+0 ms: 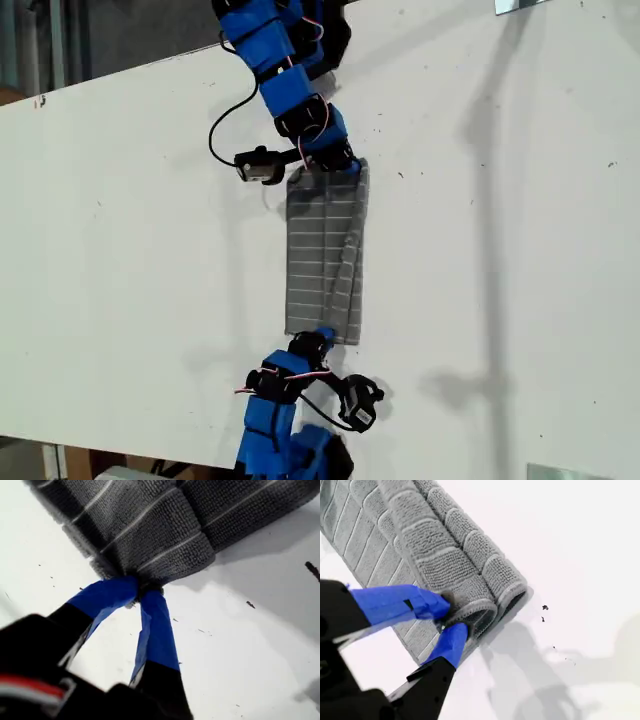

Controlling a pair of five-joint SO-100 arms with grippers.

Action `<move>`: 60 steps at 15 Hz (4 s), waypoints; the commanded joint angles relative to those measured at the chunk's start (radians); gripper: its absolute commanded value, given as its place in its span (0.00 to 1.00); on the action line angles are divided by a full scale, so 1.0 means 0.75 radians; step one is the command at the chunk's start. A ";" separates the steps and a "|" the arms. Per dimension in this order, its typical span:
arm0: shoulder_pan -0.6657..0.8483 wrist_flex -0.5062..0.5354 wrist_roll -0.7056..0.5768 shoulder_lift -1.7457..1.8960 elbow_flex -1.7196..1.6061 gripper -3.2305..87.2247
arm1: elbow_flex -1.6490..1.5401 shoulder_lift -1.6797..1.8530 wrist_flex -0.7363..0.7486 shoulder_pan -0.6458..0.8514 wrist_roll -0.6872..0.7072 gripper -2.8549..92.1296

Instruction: Grasp corners of a square towel and fold twice.

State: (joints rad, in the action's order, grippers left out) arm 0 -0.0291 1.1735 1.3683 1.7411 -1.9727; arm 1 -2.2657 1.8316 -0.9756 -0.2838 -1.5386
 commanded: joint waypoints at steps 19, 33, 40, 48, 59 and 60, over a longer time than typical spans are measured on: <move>0.045 0.276 -0.166 0.031 0.419 0.03 | 0.335 0.055 -0.387 0.047 0.047 0.23; 0.223 0.421 -0.315 0.025 0.579 0.03 | 0.282 -0.135 -0.180 0.070 0.100 0.24; 0.200 0.403 -0.307 0.014 0.571 0.03 | 0.274 -0.270 -0.035 0.029 0.082 0.23; 0.194 0.399 -0.305 0.012 0.577 0.03 | 0.419 -0.209 -0.303 0.045 0.074 0.03; 0.209 0.399 -0.284 0.012 0.567 0.03 | 0.650 -0.160 -0.589 0.358 0.315 0.03; 0.219 0.401 -0.278 0.012 0.556 0.03 | 0.644 -0.160 -0.587 0.399 0.340 0.03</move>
State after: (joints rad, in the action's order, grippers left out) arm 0 0.1289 1.4742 1.1459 1.7380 -1.5800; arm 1 -1.8331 1.6475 -1.4143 -0.0184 -1.3070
